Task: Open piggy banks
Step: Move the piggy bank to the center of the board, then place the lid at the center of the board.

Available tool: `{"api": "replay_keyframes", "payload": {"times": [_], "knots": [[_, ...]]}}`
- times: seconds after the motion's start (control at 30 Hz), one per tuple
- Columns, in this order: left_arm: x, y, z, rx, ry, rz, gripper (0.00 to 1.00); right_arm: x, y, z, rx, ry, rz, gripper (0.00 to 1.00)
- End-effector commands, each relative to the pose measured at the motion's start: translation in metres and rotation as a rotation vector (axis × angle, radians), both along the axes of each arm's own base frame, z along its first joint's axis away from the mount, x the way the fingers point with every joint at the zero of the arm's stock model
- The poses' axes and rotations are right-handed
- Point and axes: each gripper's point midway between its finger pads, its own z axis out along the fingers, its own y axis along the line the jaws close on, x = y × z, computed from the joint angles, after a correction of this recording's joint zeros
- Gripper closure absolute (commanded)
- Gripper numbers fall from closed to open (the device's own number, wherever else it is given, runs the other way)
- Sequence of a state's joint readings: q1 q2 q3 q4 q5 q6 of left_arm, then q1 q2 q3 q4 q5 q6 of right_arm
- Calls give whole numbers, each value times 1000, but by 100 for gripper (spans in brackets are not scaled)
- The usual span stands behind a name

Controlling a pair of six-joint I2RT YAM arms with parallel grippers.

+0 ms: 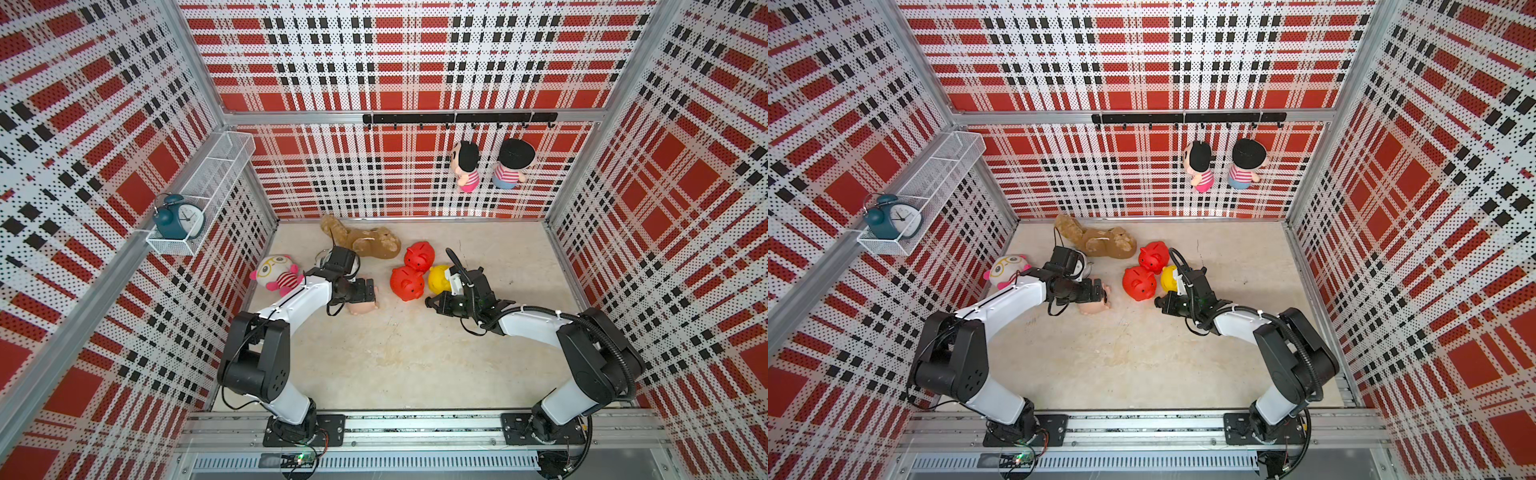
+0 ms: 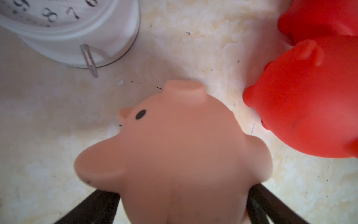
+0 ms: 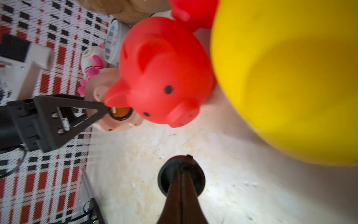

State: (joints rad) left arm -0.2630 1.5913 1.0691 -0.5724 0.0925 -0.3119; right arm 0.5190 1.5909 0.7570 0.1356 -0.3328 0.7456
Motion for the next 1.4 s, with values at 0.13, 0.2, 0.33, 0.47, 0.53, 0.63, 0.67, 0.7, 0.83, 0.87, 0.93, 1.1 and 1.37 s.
{"api": "replay_keyframes", "payload": {"times": [0.13,0.2,0.33,0.47,0.53,0.63,0.67,0.7,0.83,0.87,0.93,1.1,1.37], "knots": [[28,1,71,-61,-218,67,2,2,-82,-27,-280,72,-190,100],[31,14,70,-65,-223,96,2,6,-104,-30,-292,96,-256,100],[33,19,72,-66,-247,111,2,21,-146,-30,-303,83,-392,100],[40,12,92,-134,-348,145,2,36,-179,-31,-374,70,-481,100],[44,6,104,-168,-404,157,2,43,-191,-34,-411,78,-500,100],[47,-10,119,-209,-466,148,2,53,-202,-40,-432,94,-511,100],[48,-12,124,-212,-484,149,2,56,-203,-41,-435,97,-512,100],[49,-16,128,-212,-501,147,2,60,-203,-42,-437,94,-512,100],[49,-35,137,-220,-533,117,2,69,-199,-46,-430,103,-501,95],[49,-40,137,-223,-533,112,2,69,-199,-48,-432,109,-500,92],[47,-50,135,-233,-529,95,2,71,-197,-48,-425,109,-495,86],[49,-69,131,-258,-526,72,2,74,-202,-28,-445,64,-509,74],[70,-102,124,-293,-531,44,2,83,-195,51,-381,-139,-479,58]]}}
